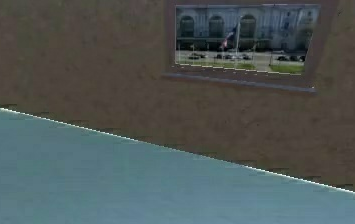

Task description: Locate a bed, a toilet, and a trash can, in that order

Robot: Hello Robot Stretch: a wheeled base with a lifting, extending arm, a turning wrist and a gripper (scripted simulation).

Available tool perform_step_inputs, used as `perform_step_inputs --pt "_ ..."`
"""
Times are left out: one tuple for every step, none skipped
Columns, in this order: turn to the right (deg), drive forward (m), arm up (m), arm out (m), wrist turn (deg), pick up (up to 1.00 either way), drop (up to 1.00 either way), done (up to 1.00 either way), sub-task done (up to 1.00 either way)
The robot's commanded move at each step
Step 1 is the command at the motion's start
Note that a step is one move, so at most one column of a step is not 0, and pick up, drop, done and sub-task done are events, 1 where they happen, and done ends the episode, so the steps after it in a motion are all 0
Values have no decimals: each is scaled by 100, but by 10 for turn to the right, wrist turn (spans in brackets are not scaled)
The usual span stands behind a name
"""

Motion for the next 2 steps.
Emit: perform_step_inputs --pt "-240 0 0 0 0 0 0 0 0" --pt "0 75 0 0 0 0 0 0 0"
